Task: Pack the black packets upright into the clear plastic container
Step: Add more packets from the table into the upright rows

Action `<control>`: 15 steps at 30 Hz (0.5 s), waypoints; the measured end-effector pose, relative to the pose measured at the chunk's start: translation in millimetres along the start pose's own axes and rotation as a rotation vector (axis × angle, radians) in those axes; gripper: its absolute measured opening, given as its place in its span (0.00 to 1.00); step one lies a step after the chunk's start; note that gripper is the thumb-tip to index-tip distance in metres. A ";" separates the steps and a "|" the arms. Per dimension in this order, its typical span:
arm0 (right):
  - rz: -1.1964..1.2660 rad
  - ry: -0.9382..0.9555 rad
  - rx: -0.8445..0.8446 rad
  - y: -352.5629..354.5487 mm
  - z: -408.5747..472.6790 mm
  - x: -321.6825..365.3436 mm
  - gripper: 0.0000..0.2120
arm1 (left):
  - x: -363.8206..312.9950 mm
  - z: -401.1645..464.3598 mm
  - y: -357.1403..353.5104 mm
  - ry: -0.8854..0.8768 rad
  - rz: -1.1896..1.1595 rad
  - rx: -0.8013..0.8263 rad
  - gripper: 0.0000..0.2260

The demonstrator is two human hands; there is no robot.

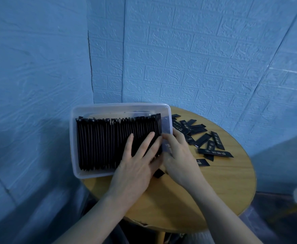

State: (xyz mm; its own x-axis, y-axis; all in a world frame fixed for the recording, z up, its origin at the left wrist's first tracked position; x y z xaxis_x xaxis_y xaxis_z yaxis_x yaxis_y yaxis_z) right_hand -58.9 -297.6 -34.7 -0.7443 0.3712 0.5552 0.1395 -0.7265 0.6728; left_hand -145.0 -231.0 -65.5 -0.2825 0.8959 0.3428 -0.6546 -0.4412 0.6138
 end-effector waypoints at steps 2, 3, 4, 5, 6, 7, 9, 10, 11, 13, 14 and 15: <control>-0.110 0.062 -0.069 5.1 6.1 4.1 0.22 | -0.2 -0.5 -0.6 -0.004 -0.001 0.007 0.24; -0.173 0.112 -0.135 9.5 10.7 8.0 0.22 | 0.2 -1.0 -0.6 -0.003 0.004 0.014 0.25; -0.235 0.167 -0.204 13.4 16.3 11.7 0.21 | 0.6 -1.5 -0.5 0.000 0.007 0.017 0.25; -0.292 0.216 -0.261 16.1 22.5 14.7 0.21 | 0.7 -2.0 -0.4 0.001 0.010 0.021 0.26; -0.352 0.248 -0.292 17.4 29.0 16.9 0.23 | 0.5 -2.4 0.0 -0.001 0.017 0.024 0.26; -0.417 0.268 -0.292 16.4 35.4 17.8 0.24 | 0.4 -2.5 0.5 -0.002 0.024 0.032 0.27; -0.536 0.306 -0.260 11.8 44.1 19.5 0.23 | 0.5 -2.3 1.3 -0.006 0.036 0.042 0.26; -0.582 0.322 -0.245 10.0 46.6 20.2 0.22 | 0.5 -2.2 0.7 -0.009 0.037 0.051 0.26; -0.607 0.327 -0.225 8.3 48.8 19.8 0.22 | 0.5 -2.2 0.2 -0.012 0.035 0.058 0.26; -0.602 0.310 -0.187 7.9 51.8 18.5 0.21 | 0.6 -2.5 0.4 -0.019 0.033 0.053 0.26; -0.586 0.301 -0.174 8.5 52.8 17.9 0.21 | 0.6 -2.4 0.7 -0.021 0.032 0.043 0.25; -0.572 0.296 -0.169 9.0 53.5 16.7 0.20 | 0.7 -2.5 0.8 -0.020 0.034 0.032 0.26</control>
State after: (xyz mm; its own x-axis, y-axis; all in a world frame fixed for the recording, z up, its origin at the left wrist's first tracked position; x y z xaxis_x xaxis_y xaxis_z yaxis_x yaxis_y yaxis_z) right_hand -35.2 -267.1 6.8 -0.8217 0.5685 -0.0407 -0.4174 -0.5515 0.7222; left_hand -147.5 -230.6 -66.6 -0.2899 0.8793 0.3780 -0.6222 -0.4732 0.6236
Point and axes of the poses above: each hand's wrist, its own z-axis towards the middle knuckle, its own y-axis out of the back of the hand, x = y × z, the point moved 5 cm from there along z, towards the middle knuckle, and after that the axes turned 10 degrees about -x, right-handed, at the moved point
